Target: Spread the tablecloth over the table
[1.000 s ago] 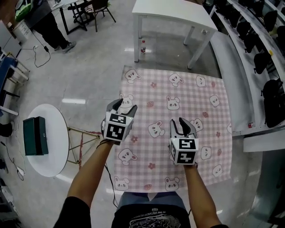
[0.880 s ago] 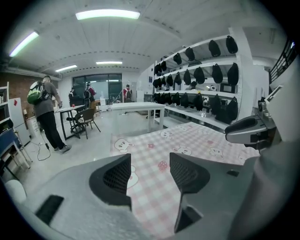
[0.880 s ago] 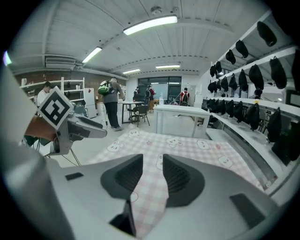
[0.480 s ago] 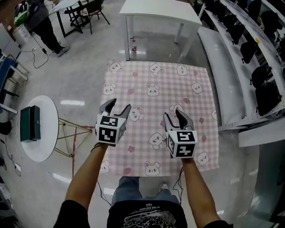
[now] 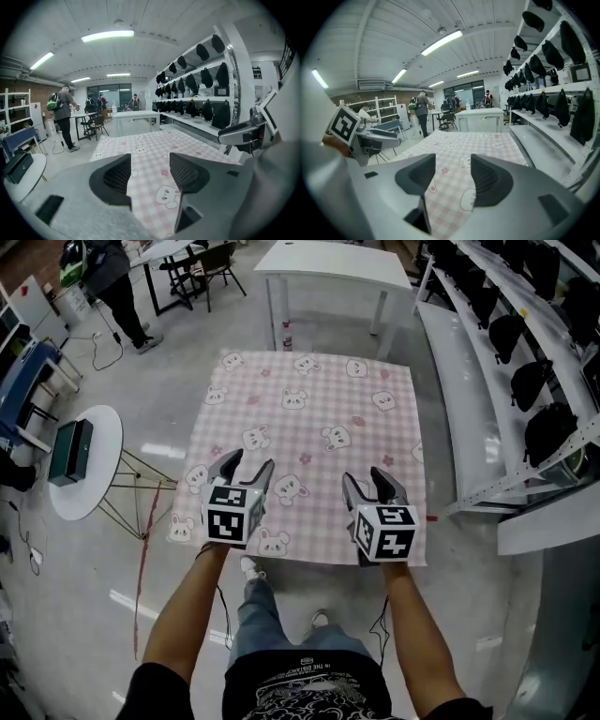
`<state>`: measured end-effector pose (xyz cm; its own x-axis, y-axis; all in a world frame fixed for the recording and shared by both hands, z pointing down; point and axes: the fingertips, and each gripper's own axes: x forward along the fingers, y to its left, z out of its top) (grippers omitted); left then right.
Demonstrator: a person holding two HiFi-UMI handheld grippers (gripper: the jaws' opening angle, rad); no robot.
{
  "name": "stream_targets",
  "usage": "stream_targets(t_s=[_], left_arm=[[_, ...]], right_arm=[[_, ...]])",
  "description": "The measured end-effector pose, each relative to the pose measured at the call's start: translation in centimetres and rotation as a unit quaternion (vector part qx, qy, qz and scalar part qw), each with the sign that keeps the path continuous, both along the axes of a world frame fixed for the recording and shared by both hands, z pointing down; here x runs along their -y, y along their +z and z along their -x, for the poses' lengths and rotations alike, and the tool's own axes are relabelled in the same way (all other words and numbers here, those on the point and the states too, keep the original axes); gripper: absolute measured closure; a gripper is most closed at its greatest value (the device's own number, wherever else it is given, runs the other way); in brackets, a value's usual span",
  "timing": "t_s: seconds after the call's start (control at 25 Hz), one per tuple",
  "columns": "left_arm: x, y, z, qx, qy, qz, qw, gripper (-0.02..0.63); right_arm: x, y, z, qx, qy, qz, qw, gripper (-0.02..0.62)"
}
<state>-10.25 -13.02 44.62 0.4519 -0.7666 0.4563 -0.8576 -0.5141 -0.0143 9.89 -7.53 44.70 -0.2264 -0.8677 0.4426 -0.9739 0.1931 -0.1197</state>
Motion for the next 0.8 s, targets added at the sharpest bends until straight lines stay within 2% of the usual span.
stream_targets(t_s=[0.24,0.4,0.8], left_arm=[[-6.0,-0.5,-1.0,-0.001,-0.029,0.006,0.9995,0.339],[-8.8,-0.4,-1.0,-0.022,-0.050,0.018,0.9983,0.339],[-14.3,4.2,3.2,-0.066,-0.108,0.072,0.9893,0.344]], right_arm=[[-4.8,-0.2,-2.1,0.017,-0.010,0.003,1.000,0.357],[-7.6,0.2,-3.1,0.040,-0.004,0.016,0.999,0.357],[-13.5,5.1,-2.3,0.094,0.032,0.062,0.993,0.357]])
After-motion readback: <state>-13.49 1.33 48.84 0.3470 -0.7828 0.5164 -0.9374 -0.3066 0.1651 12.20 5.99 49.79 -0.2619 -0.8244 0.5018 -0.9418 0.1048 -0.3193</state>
